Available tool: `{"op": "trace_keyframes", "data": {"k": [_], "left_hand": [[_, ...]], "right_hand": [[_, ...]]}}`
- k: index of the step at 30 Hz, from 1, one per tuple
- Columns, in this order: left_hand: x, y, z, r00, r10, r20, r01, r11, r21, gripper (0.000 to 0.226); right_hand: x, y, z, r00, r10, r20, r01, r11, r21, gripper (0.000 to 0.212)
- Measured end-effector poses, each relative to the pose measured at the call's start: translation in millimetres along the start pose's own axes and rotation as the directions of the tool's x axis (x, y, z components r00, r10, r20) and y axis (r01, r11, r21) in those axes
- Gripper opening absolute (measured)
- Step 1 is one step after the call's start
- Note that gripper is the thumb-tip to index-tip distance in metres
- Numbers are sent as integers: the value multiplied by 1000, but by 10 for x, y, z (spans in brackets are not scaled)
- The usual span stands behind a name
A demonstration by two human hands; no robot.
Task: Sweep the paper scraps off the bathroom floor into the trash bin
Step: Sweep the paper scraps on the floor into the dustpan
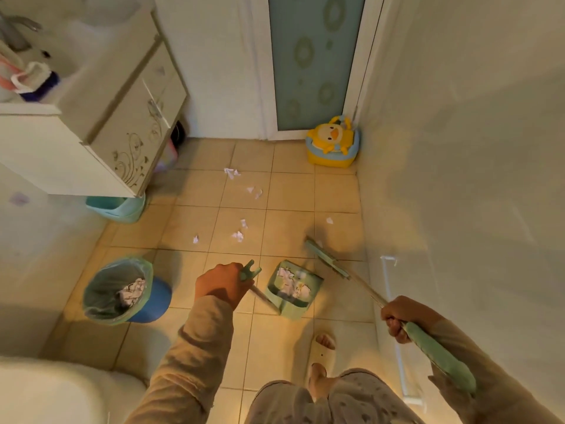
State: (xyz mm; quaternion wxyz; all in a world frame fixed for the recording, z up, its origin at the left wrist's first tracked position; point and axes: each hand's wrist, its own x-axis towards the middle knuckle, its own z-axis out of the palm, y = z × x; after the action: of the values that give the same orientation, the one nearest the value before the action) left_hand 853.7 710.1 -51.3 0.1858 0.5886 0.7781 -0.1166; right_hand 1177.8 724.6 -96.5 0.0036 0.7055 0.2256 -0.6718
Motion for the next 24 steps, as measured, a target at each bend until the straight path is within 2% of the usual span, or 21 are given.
{"op": "trace_keyframes", "data": {"k": [9,15,17,19,20,22,24], "left_hand": [[711,481,-353,1000,0,17,-1,999,33,36],[1180,590,-542,995,18,95,-21,999,36,41],[1318,601,-595,995,17,99,-22,999,44,41],[1439,591,-656,996,11,93,-15,999,46,41],[1476,584,-686,996,10,86,-14,999,51,40],[1527,563,-712,997,10,78,-15,998,65,40],[1547,548,-728,998,16,64,-21,996,82,42]], "right_hand": [[242,-960,-600,991,-70,-111,62,996,-71,34],[395,-1423,-660,977,-195,-91,187,978,-94,31],[371,-1514,-654,966,-251,-66,249,968,-40,29],[332,-1644,-645,941,-339,6,337,937,89,23],[364,-1734,-654,935,-353,16,351,933,79,23],[495,-1904,-669,951,-304,-55,302,953,-36,30],[651,-2065,-639,965,-251,-78,250,968,-21,26]]}}
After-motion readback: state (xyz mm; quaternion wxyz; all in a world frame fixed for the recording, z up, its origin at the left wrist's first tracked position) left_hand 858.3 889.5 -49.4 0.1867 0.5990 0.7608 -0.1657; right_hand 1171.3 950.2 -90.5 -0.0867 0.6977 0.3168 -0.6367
